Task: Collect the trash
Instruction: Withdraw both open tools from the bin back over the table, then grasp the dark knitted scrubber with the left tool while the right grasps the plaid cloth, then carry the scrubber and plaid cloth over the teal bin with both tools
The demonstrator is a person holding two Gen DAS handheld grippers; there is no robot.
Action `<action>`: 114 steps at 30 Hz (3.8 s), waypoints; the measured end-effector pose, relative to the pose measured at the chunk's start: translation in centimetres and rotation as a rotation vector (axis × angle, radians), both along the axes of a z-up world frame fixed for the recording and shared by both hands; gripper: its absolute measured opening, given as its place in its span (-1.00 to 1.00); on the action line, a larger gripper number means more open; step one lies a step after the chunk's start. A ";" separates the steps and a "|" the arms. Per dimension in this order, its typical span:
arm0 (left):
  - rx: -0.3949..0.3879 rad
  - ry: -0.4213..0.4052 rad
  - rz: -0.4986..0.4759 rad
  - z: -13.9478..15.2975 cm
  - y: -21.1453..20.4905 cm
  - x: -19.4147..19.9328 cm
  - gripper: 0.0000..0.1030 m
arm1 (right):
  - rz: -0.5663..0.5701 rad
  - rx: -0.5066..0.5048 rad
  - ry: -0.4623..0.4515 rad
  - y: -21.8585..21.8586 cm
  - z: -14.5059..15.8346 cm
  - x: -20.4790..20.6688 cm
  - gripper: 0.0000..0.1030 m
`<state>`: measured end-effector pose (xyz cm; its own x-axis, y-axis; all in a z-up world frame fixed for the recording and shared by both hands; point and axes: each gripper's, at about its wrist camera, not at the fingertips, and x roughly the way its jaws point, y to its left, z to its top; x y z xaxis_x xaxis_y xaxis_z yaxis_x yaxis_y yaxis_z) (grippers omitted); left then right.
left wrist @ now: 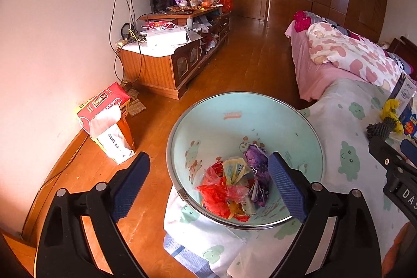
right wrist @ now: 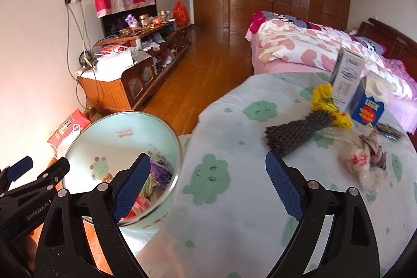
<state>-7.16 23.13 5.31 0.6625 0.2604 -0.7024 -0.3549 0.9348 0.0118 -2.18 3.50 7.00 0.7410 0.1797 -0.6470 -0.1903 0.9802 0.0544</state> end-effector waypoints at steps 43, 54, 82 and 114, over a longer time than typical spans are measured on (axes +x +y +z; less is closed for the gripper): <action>0.085 -0.001 -0.486 -0.8 -19.8 6.6 0.57 | -0.437 0.110 0.049 -27.4 -2.3 -1.1 0.35; 0.132 -0.018 -0.587 -0.8 -24.4 13.1 0.57 | -0.414 0.248 0.180 -28.2 -4.0 6.4 0.35; -0.005 0.000 -0.588 -0.1 -24.2 12.9 -0.78 | -0.486 0.279 -0.062 -30.8 -2.3 2.4 -0.45; 0.038 -0.028 -0.349 2.1 -13.7 2.2 -0.78 | -0.204 0.106 -0.041 -19.1 -0.1 -4.7 -0.45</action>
<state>-4.95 9.43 7.43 0.7353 0.0406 -0.6765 -0.0151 0.9989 0.0436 -6.85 -15.60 6.95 0.7942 0.0890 -0.6011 0.0072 0.9878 0.1558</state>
